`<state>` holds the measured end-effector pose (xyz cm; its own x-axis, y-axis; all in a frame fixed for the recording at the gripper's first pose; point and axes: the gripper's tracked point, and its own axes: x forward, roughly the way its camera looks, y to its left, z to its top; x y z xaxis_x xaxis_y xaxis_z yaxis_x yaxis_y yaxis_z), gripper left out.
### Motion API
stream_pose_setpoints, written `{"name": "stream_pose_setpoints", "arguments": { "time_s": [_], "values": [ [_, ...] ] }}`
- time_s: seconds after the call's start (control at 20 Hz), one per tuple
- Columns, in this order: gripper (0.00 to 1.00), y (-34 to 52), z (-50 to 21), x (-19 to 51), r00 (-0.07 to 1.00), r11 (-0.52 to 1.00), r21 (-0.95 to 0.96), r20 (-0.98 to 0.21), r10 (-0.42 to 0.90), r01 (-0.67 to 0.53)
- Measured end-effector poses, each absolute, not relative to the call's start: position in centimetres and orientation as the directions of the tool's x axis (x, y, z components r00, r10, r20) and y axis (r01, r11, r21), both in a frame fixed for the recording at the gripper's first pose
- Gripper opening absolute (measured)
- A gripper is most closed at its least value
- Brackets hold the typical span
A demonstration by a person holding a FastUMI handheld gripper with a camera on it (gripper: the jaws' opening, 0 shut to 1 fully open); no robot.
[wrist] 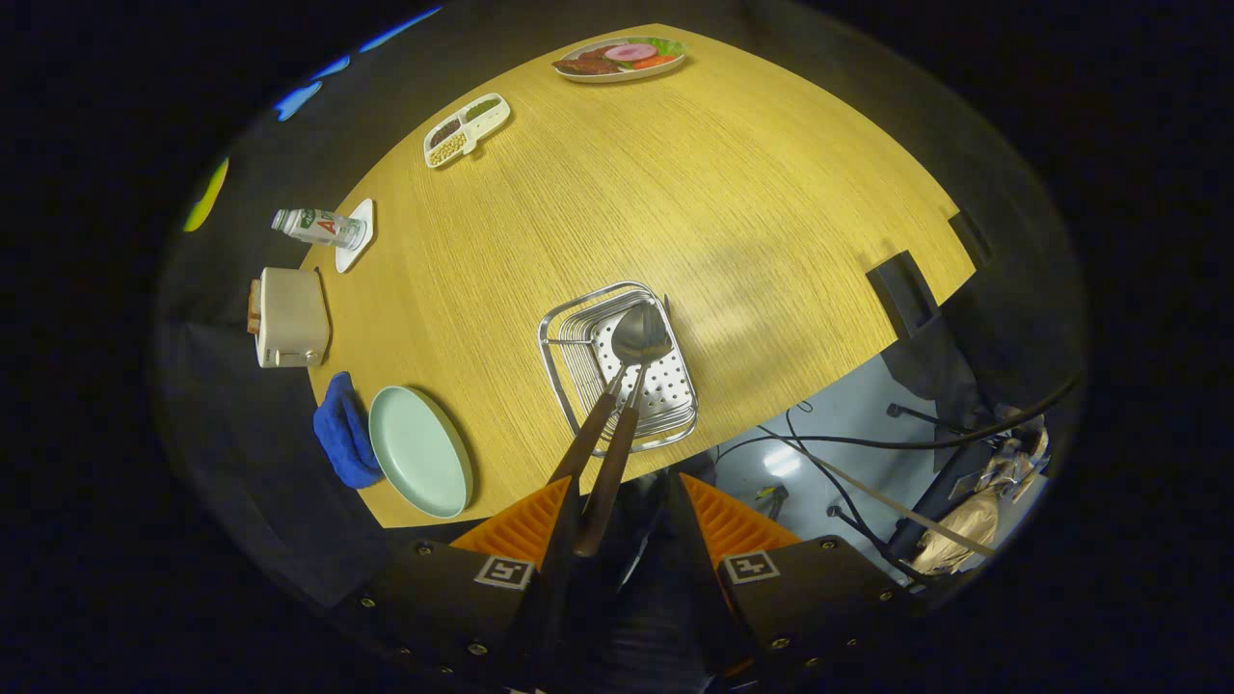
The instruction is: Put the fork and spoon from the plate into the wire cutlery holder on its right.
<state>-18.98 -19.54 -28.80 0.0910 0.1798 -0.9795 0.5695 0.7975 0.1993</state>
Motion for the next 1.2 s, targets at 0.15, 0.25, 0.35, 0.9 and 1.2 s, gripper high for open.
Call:
{"name": "stream_pose_setpoints", "arguments": {
  "time_s": [0.15, 0.25, 0.35, 0.9, 1.2],
  "values": [
    [0.57, -20.3, -28.0, -18.0, 0.147, 0.796, 0.195, -0.980, 0.134, 0.572],
    [0.57, -21.0, -27.2, -17.1, 0.200, 0.796, 0.191, -0.976, 0.091, 0.574],
    [0.57, -21.6, -25.9, -15.5, 0.285, 0.803, 0.201, -0.958, 0.041, 0.561],
    [0.57, -25.8, -11.4, -7.6, 0.797, 0.838, 0.239, -0.512, -0.321, 0.491],
    [0.57, -28.0, -1.7, -8.5, 0.843, 0.838, 0.115, -0.160, -0.514, 0.533]
  ]
}}
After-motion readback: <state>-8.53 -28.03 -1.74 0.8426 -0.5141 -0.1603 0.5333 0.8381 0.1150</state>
